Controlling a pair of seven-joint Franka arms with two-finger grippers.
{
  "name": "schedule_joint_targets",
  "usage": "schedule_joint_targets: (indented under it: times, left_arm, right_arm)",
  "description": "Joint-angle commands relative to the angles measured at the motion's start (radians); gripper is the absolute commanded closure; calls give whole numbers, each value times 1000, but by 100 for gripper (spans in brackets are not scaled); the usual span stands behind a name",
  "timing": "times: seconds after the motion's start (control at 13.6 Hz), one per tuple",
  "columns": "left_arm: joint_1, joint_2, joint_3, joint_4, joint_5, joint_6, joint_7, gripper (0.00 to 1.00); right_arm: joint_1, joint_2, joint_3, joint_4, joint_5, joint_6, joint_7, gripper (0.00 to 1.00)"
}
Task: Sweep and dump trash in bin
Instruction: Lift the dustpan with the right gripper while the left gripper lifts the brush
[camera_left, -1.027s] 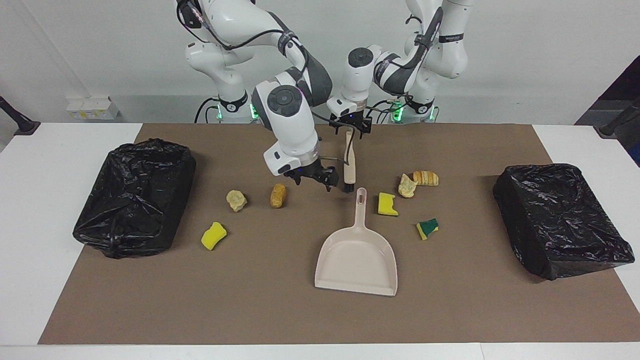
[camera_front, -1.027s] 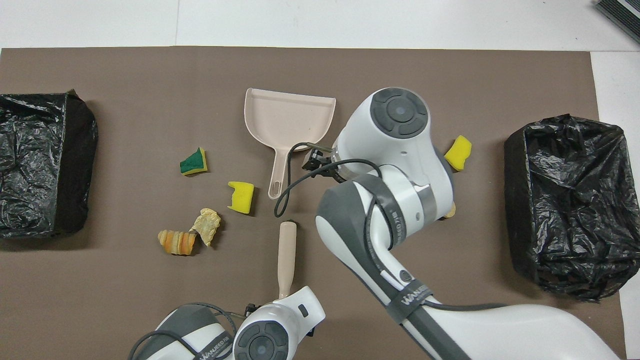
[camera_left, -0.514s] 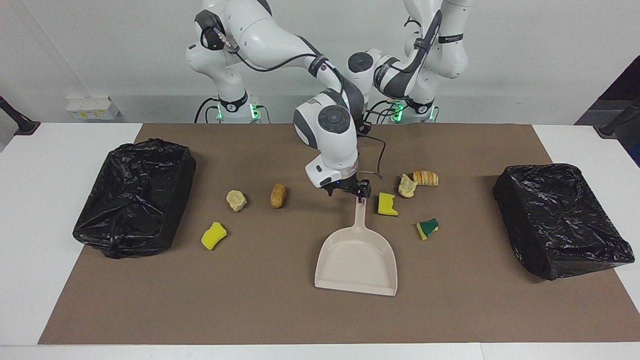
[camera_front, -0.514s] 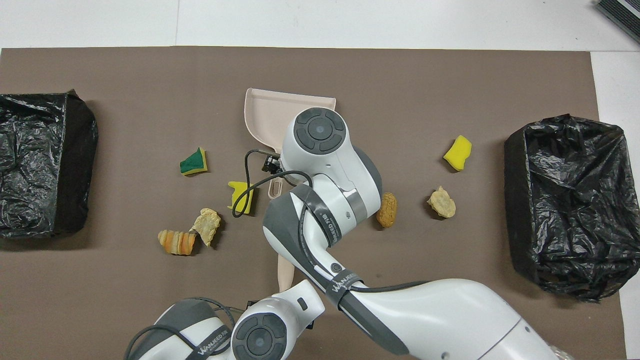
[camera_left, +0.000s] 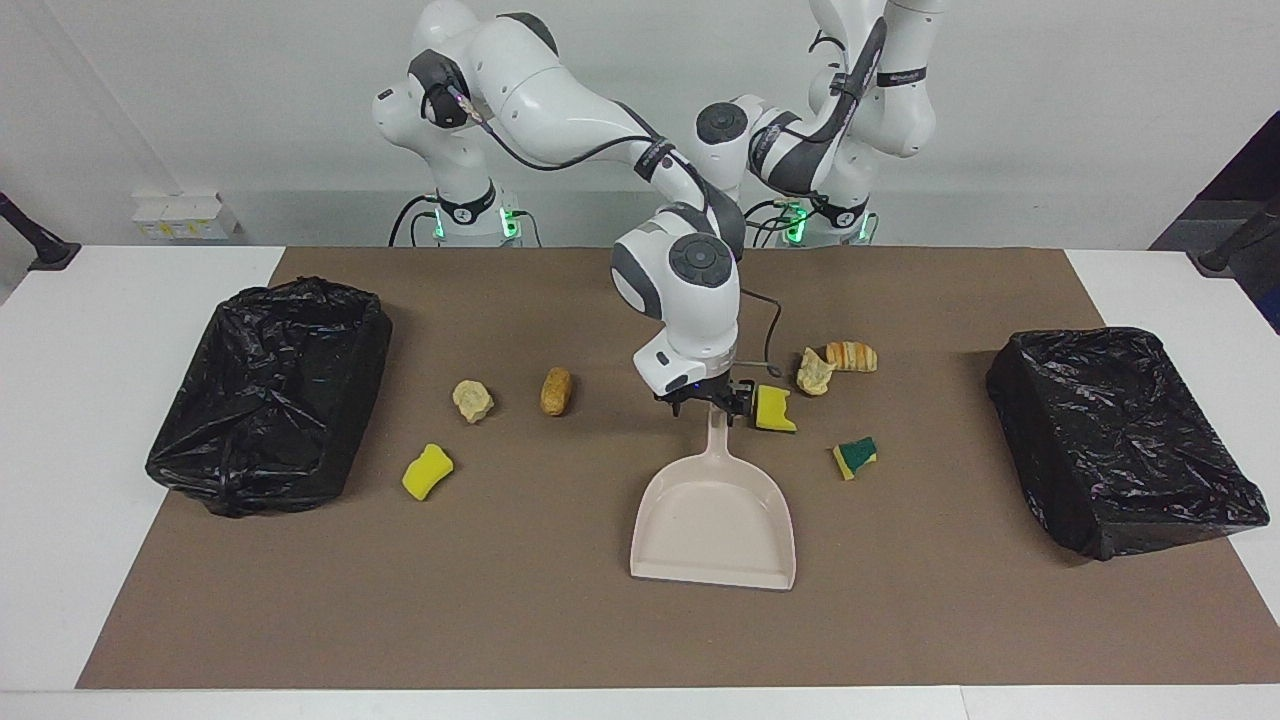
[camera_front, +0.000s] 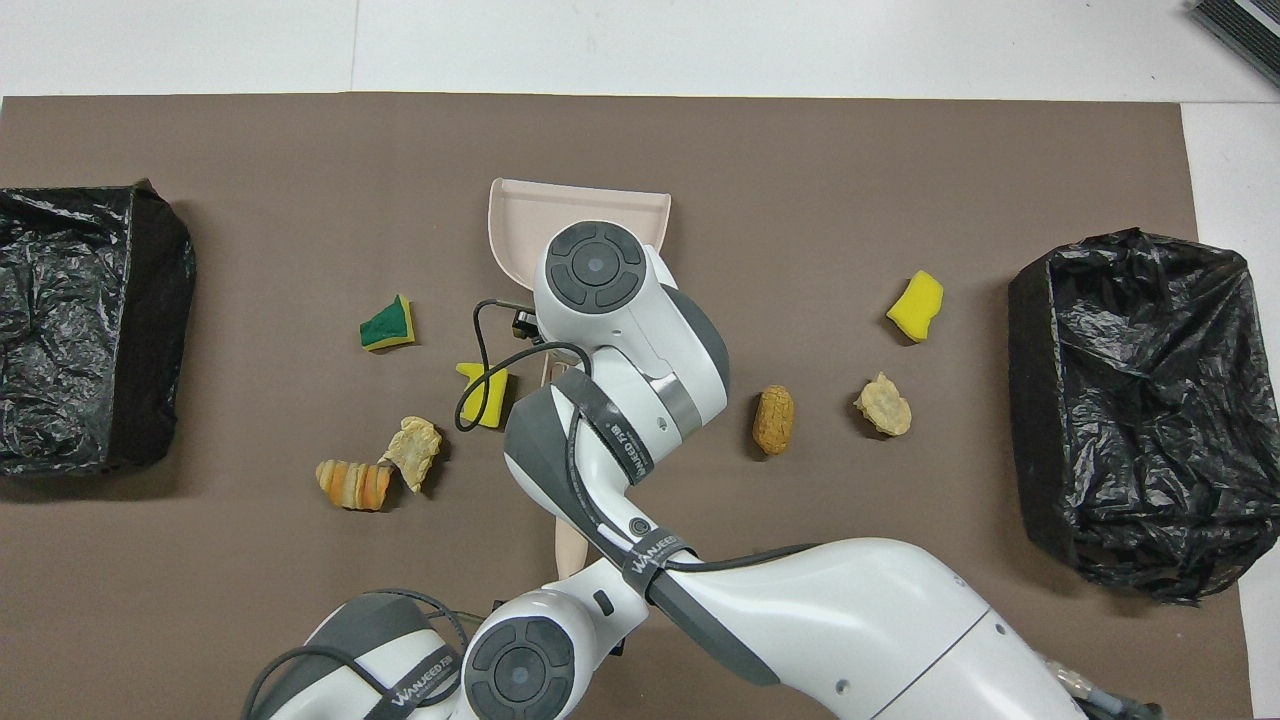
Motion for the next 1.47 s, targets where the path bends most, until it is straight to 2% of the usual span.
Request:
schedule_joint_targets:
  times: [0.0, 0.07, 0.15, 0.22, 0.29, 0.37, 0.59, 0.73, 1.03, 1.25, 1.39]
  left_arm:
    - [15, 0, -4, 11, 8, -27, 17, 82]
    - [16, 3, -2, 14, 8, -28, 29, 95]
    - [18, 5, -1, 17, 8, -44, 45, 100]
    - [50, 3, 2, 27, 8, -73, 80, 100]
    - [106, -1, -1, 40, 8, -103, 170, 100]
    - [133, -9, 4, 56, 8, -143, 262, 100]
    - [281, -49, 4, 132, 9, -303, 386, 100]
    - [384, -49, -1, 193, 75, -340, 448, 100]
    - [528, 38, 2, 312, 120, -321, 604, 100]
    - [660, 158, 2, 455, 139, -309, 755, 100]
    - [728, 210, 2, 510, 169, -282, 811, 100]
  right_arm:
    - [-1, 8, 6, 21, -23, -16, -13, 49]
    - [-1, 7, 6, 19, -24, -18, -18, 61]
    - [-1, 4, 6, 19, -30, -16, -32, 66]
    - [2, 2, 8, 13, -38, -18, -36, 66]
    - [8, 1, 6, 10, -40, -22, -38, 79]
    - [8, -2, 6, 10, -41, -37, -38, 99]
    - [-16, -22, 3, 12, -43, -79, -87, 100]
    - [-60, -65, 3, 5, -38, -88, -243, 100]
    - [-134, -163, 5, -95, -21, -110, -636, 100]
    - [-165, -212, 5, -125, -21, -250, -893, 100]
    - [-177, -229, 5, -148, -23, -312, -1054, 100]
